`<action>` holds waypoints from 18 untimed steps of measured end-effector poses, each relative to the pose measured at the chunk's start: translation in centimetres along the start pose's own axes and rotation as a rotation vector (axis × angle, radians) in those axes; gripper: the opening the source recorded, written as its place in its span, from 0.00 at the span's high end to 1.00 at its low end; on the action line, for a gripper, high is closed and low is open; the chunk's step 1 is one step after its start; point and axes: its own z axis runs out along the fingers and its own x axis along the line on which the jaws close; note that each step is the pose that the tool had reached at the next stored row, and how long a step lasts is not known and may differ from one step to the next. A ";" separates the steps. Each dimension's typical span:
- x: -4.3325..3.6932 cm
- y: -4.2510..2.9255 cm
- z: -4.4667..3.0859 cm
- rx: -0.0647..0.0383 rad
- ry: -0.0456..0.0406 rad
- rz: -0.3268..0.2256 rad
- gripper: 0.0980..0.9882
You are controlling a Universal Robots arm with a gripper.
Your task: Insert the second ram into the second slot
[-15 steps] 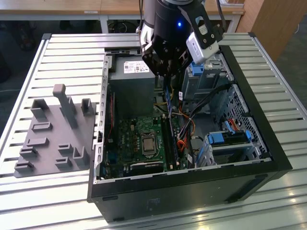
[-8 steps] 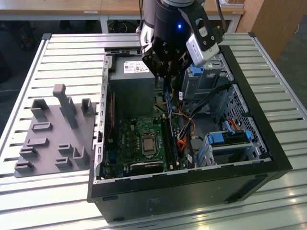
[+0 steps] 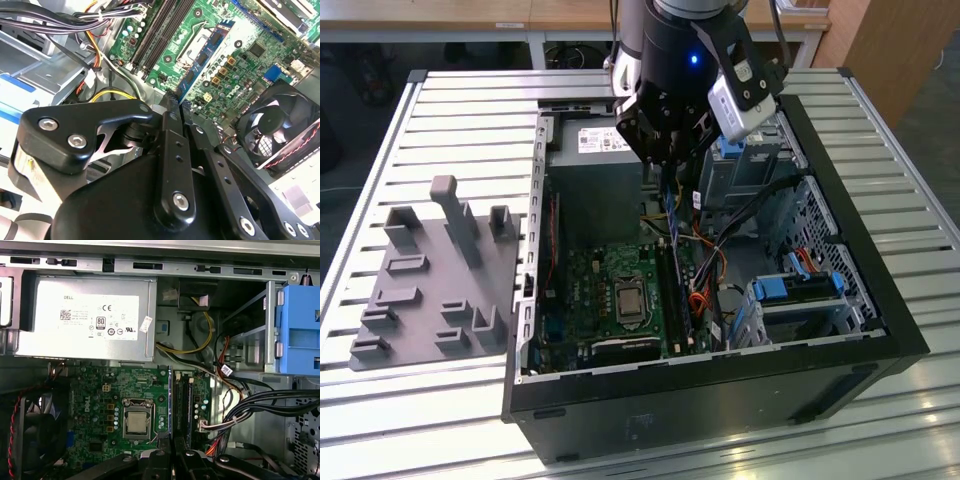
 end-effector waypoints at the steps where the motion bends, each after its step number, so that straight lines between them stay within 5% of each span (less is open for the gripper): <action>1: 0.00 -0.02 0.03 0.000 0.0000 0.000 0.95; 18: 0.01 -0.24 0.52 0.000 -0.0001 0.000 0.95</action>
